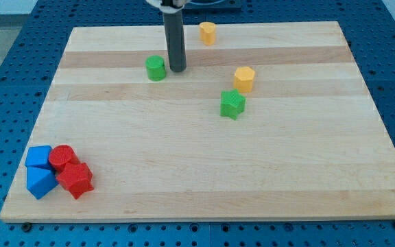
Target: Move the green circle left to the yellow heart
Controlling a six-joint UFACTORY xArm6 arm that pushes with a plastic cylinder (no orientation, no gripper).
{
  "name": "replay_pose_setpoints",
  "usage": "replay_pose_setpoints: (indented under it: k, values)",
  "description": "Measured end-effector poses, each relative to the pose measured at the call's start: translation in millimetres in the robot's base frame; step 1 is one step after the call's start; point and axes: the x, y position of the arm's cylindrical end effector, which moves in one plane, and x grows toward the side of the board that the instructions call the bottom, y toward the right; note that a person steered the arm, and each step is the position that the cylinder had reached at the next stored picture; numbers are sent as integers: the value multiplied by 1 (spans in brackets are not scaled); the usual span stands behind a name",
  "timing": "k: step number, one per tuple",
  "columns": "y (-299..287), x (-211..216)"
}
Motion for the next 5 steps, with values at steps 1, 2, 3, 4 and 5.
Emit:
replay_pose_setpoints:
  k: [1, 2, 3, 4, 5]
  values:
    - [-15, 44]
    - [-53, 44]
    - [-42, 1]
    - [-8, -47]
    - [0, -42]
